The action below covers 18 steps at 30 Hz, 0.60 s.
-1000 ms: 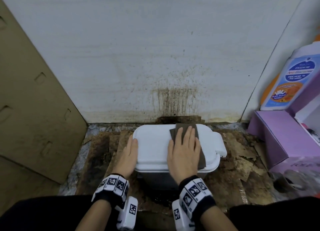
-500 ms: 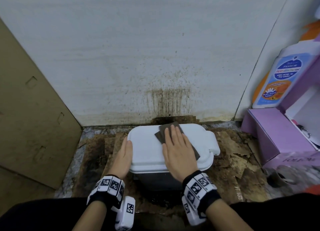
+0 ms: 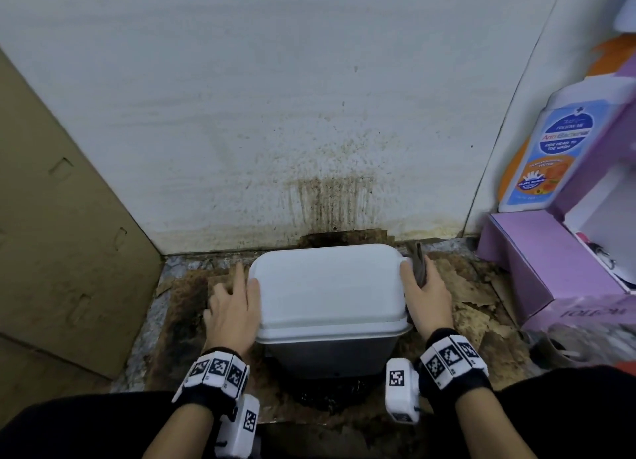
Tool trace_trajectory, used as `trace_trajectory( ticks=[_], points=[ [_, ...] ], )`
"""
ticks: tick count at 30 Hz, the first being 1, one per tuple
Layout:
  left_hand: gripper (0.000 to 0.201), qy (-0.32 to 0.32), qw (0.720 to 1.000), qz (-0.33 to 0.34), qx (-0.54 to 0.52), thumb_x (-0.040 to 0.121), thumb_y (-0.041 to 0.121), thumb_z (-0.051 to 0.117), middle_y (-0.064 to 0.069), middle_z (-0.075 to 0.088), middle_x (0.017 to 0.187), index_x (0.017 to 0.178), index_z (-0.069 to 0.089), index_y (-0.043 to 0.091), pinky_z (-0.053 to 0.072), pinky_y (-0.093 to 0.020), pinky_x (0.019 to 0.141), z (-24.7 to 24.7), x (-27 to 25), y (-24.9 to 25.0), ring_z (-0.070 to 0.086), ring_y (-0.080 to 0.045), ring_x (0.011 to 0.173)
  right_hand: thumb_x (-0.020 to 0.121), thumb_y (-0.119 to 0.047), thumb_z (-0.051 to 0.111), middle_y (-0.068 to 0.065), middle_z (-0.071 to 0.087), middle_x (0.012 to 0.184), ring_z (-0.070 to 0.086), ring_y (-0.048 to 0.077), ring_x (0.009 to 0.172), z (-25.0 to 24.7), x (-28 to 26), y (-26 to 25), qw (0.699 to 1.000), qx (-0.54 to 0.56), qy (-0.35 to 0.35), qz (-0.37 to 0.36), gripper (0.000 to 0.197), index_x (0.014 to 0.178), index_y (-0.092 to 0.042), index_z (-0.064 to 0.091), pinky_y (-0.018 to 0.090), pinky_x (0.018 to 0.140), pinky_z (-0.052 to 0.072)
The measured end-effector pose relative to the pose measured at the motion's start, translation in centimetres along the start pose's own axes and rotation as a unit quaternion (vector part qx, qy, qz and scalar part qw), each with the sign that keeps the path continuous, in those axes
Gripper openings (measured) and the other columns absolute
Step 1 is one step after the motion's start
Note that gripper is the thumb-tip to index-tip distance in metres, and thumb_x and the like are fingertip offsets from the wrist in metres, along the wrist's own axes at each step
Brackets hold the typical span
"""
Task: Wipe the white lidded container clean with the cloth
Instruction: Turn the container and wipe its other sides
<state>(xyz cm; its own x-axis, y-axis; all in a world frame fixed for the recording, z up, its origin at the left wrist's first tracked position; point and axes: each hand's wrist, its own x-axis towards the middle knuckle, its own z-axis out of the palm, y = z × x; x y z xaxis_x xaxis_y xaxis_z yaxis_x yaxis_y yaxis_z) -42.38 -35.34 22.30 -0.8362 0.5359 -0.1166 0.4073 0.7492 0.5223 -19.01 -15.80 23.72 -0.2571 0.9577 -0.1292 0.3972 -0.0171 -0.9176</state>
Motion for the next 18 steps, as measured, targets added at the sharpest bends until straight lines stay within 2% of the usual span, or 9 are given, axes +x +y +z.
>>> trace_trajectory(
  ticks=[2,4,6,7,9,13,15,18],
  points=[
    [0.057,0.082,0.993,0.059,0.053,0.104,0.048,0.023,-0.013,0.042,0.142,0.158,0.017,0.028,0.026,-0.052,0.111,-0.8,-0.7,1.8,0.037,-0.033,0.132,0.103,-0.043,0.049,0.001,0.062,0.131,0.050,0.026,0.132,-0.2,-0.1,0.2,0.998,0.056,0.012,0.004,0.044,0.144,-0.029,0.052,0.039,0.110,0.040],
    [0.055,0.110,0.985,0.134,0.011,0.105,0.042,0.030,-0.008,0.039,0.150,0.156,0.023,0.023,0.023,-0.048,0.114,-1.3,-1.3,4.0,0.032,-0.027,0.139,0.103,-0.042,0.048,-0.003,0.065,0.116,0.055,0.025,0.124,-0.2,-0.2,0.2,0.995,0.096,0.016,0.011,0.033,0.131,-0.032,0.062,0.039,0.101,0.045],
    [0.051,0.096,0.972,0.216,-0.017,0.105,0.040,0.034,0.000,0.038,0.152,0.153,0.030,0.023,0.022,-0.041,0.116,-1.6,-1.7,6.4,0.031,-0.019,0.141,0.103,-0.041,0.049,-0.006,0.067,0.106,0.060,0.024,0.115,0.1,-0.4,-0.4,0.990,0.137,0.010,0.014,0.025,0.116,-0.028,0.066,0.037,0.089,0.047],
    [0.049,0.083,0.964,0.253,-0.024,0.105,0.040,0.036,0.003,0.039,0.151,0.151,0.034,0.024,0.024,-0.038,0.116,-1.7,-1.9,7.5,0.032,-0.016,0.141,0.102,-0.041,0.049,-0.007,0.069,0.106,0.062,0.023,0.113,0.5,-0.6,-0.8,0.987,0.163,0.001,0.016,0.026,0.114,-0.026,0.068,0.039,0.089,0.049],
    [0.046,0.051,0.952,0.299,-0.047,0.104,0.041,0.039,0.008,0.040,0.151,0.148,0.040,0.025,0.028,-0.036,0.116,-1.5,-2.3,9.5,0.033,-0.012,0.140,0.101,-0.044,0.052,-0.008,0.072,0.112,0.065,0.019,0.112,1.3,-0.9,-1.6,0.977,0.211,-0.025,0.024,0.027,0.116,-0.031,0.069,0.046,0.098,0.052],
    [0.051,-0.008,0.954,0.288,-0.077,0.102,0.049,0.040,0.011,0.035,0.153,0.148,0.037,0.028,0.023,-0.039,0.119,-1.2,-2.3,11.5,0.028,-0.008,0.143,0.100,-0.046,0.053,-0.007,0.076,0.109,0.070,0.020,0.106,3.0,-1.7,-3.3,0.959,0.271,-0.083,0.029,0.022,0.109,-0.037,0.072,0.053,0.100,0.053],
    [0.057,-0.027,0.962,0.262,-0.073,0.100,0.055,0.040,0.008,0.033,0.154,0.149,0.034,0.027,0.022,-0.041,0.119,-1.1,-2.1,11.8,0.027,-0.013,0.144,0.100,-0.045,0.054,-0.004,0.076,0.110,0.071,0.023,0.106,3.6,-2.2,-4.0,0.951,0.292,-0.104,0.025,0.024,0.112,-0.035,0.072,0.056,0.101,0.052],
    [0.060,-0.034,0.970,0.237,-0.051,0.097,0.059,0.041,0.002,0.036,0.148,0.144,0.036,0.023,0.024,-0.035,0.114,-1.2,-1.5,11.8,0.031,-0.019,0.139,0.102,-0.040,0.053,0.001,0.076,0.112,0.070,0.025,0.109,4.6,-2.9,-4.8,0.934,0.330,-0.137,0.025,0.023,0.108,-0.033,0.075,0.057,0.104,0.049]
  ],
)
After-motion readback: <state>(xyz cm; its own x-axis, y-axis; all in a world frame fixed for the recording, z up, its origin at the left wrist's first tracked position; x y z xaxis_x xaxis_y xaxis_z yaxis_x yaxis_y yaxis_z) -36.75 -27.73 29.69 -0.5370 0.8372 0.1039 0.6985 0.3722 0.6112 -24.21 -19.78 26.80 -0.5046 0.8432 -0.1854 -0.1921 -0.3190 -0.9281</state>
